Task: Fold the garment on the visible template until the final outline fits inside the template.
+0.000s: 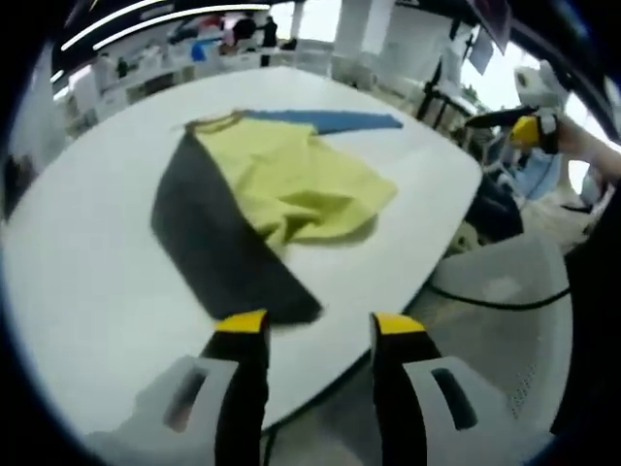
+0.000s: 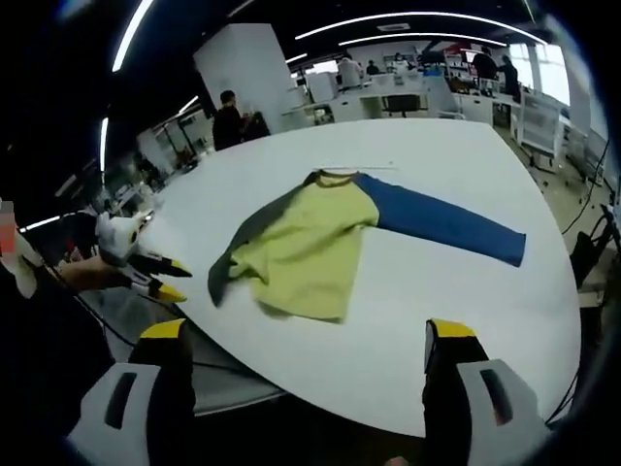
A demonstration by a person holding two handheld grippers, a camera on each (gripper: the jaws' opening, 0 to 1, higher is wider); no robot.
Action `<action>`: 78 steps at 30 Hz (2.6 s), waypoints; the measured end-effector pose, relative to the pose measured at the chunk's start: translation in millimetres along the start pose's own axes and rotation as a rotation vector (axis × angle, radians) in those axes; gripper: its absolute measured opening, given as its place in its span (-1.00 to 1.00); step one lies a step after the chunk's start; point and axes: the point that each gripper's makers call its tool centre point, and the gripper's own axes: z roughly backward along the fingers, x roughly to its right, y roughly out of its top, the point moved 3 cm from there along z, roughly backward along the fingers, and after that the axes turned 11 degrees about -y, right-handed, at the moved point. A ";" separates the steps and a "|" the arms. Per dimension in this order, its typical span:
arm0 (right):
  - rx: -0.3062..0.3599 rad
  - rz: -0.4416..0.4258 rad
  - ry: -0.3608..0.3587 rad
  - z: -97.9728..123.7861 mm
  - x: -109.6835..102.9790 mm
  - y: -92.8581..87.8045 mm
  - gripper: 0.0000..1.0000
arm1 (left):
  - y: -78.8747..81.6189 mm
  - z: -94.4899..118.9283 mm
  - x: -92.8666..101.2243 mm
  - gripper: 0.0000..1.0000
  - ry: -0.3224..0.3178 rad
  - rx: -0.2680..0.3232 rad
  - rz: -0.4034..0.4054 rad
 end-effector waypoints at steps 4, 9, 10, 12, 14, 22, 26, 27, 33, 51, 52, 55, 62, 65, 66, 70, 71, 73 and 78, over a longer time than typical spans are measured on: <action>-0.005 0.000 0.003 -1.4 0.0 -0.3 0.99 | -2.0 -7.5 -0.9 -0.36 -0.006 -0.018 -0.024; -0.011 0.000 0.004 -2.4 1.5 -0.5 0.99 | -4.2 -15.7 -3.2 -0.40 -0.005 -0.037 -0.049; -0.012 0.000 0.004 -2.5 1.6 -0.4 0.99 | -4.4 -16.4 -3.5 -0.41 -0.006 -0.038 -0.051; -0.014 0.001 0.004 -2.8 2.5 -0.1 0.99 | -5.4 -19.9 -5.2 -0.44 -0.004 -0.041 -0.061; -0.015 0.002 0.004 -3.0 3.0 0.2 0.99 | -6.8 -22.6 -6.2 -0.48 0.001 -0.048 -0.071; -0.025 -0.001 0.004 -4.6 5.0 -0.9 0.99 | -9.9 -37.8 -8.4 -0.54 0.007 -0.069 -0.146; -0.029 -0.003 0.004 -5.9 5.6 -0.9 0.99 | -12.7 -45.6 -9.7 -0.59 0.007 -0.093 -0.169; -0.030 -0.004 0.004 -6.2 5.5 -0.7 0.99 | -12.9 -47.3 -9.6 -0.61 0.004 -0.095 -0.172; -0.035 -0.005 0.003 -8.4 7.2 -0.7 0.99 | -13.8 -51.3 -10.2 -0.67 0.000 -0.103 -0.185; -0.049 -0.026 -0.006 -11.5 14.0 -4.1 0.99 | -15.6 -64.8 -16.0 -0.80 0.008 -0.149 -0.216; -0.050 -0.026 -0.006 -11.7 14.1 -4.3 0.99 | -15.1 -65.1 -17.3 -0.82 0.010 -0.150 -0.214; -0.052 -0.026 -0.005 -12.9 14.5 -4.5 0.99 | -14.4 -64.9 -20.2 -0.91 0.022 -0.157 -0.214; -0.042 -0.025 0.001 -14.4 15.6 0.7 0.99 | -13.9 -65.3 -20.7 -0.98 0.046 -0.173 -0.232; -0.036 -0.031 0.002 -16.4 17.9 1.7 0.99 | -12.9 -65.6 -20.6 -1.00 0.062 -0.197 -0.272; -0.036 -0.035 0.004 -17.5 18.6 1.2 0.99 | -12.9 -66.1 -20.4 -1.00 0.060 -0.200 -0.268; -0.051 -0.045 0.013 -22.4 18.3 -1.2 0.98 | -12.2 -65.8 -22.4 -1.00 0.053 -0.208 -0.248; -0.050 -0.039 0.015 -22.6 17.0 0.4 0.98 | -12.4 -65.6 -22.8 -1.00 0.051 -0.206 -0.240; -0.040 -0.032 0.019 -23.0 15.0 4.1 0.98 | -12.5 -65.4 -22.8 -1.00 0.048 -0.203 -0.227; -0.034 -0.027 0.033 -24.4 11.4 5.7 0.98 | -11.9 -65.9 -22.7 -1.00 0.045 -0.214 -0.209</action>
